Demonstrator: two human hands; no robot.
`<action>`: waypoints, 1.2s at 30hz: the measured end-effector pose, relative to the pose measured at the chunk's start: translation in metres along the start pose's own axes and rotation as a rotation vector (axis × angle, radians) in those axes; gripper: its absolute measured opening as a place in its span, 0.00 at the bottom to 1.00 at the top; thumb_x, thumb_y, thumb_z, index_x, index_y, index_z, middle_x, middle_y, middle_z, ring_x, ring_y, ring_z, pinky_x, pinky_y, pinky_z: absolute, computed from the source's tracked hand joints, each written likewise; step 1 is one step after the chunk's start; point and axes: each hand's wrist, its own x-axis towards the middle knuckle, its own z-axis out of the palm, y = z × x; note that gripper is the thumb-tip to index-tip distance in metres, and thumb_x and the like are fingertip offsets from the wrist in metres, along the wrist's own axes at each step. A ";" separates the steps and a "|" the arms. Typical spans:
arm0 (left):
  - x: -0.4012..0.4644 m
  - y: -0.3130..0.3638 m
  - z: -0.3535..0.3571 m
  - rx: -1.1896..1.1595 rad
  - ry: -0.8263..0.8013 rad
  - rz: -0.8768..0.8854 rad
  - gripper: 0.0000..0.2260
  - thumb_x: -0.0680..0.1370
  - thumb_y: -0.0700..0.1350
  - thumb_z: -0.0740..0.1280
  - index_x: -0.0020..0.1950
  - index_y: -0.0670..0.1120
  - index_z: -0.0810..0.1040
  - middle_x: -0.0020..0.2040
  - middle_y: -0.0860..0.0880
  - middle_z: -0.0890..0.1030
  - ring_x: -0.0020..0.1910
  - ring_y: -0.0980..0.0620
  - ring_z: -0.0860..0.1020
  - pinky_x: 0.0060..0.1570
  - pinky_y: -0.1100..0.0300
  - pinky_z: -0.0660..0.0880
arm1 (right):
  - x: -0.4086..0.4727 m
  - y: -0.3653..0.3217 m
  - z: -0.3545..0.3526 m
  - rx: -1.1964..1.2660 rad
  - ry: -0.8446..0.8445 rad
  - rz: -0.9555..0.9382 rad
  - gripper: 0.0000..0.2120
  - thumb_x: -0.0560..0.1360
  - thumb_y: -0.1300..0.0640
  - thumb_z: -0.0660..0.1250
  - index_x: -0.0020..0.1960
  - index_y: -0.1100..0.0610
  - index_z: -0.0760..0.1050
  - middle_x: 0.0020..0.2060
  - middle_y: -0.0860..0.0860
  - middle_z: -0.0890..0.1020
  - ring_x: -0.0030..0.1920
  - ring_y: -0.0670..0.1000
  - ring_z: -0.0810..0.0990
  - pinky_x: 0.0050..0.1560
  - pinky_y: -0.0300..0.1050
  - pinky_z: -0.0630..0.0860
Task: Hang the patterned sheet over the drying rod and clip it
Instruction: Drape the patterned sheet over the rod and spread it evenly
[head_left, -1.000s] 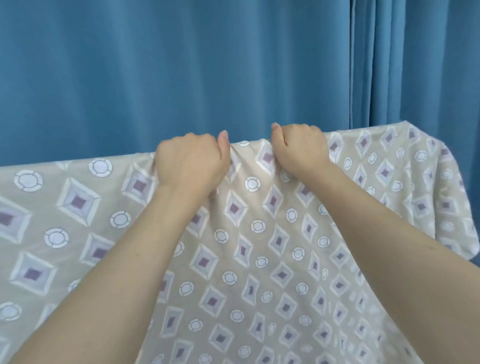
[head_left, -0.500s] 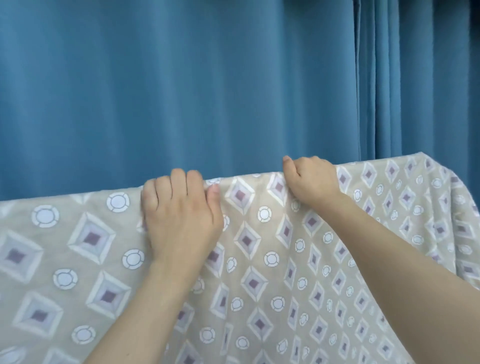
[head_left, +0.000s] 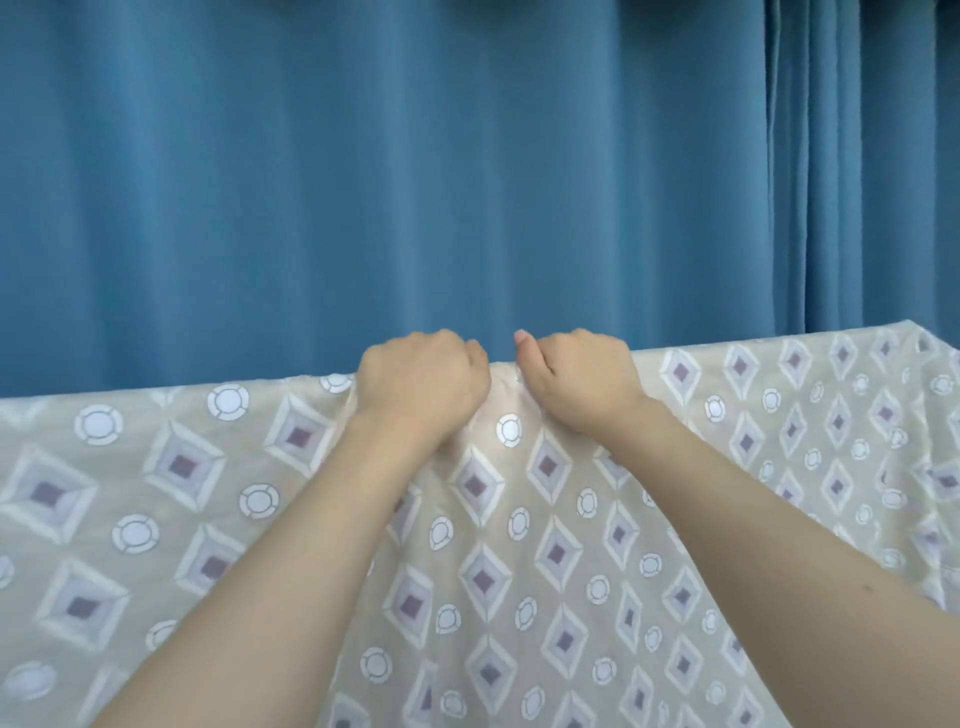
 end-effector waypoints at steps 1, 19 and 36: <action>-0.017 -0.002 0.003 0.072 0.173 0.023 0.13 0.80 0.49 0.52 0.39 0.46 0.67 0.39 0.46 0.77 0.38 0.43 0.72 0.41 0.53 0.65 | 0.005 0.000 -0.002 0.001 -0.050 0.035 0.27 0.82 0.47 0.47 0.28 0.56 0.63 0.27 0.51 0.71 0.35 0.57 0.72 0.36 0.46 0.64; 0.002 -0.051 -0.027 -0.015 -0.205 -0.087 0.15 0.81 0.51 0.50 0.38 0.48 0.68 0.40 0.50 0.74 0.43 0.45 0.73 0.43 0.53 0.64 | 0.014 -0.052 -0.007 0.069 -0.215 -0.030 0.26 0.82 0.44 0.46 0.33 0.55 0.69 0.32 0.50 0.73 0.40 0.57 0.73 0.41 0.47 0.66; -0.002 -0.090 -0.046 0.056 -0.279 -0.161 0.16 0.82 0.49 0.48 0.39 0.47 0.68 0.41 0.51 0.71 0.46 0.46 0.72 0.45 0.54 0.66 | 0.016 -0.095 -0.009 0.338 -0.215 -0.191 0.24 0.83 0.43 0.46 0.36 0.54 0.67 0.32 0.48 0.74 0.38 0.53 0.73 0.40 0.48 0.68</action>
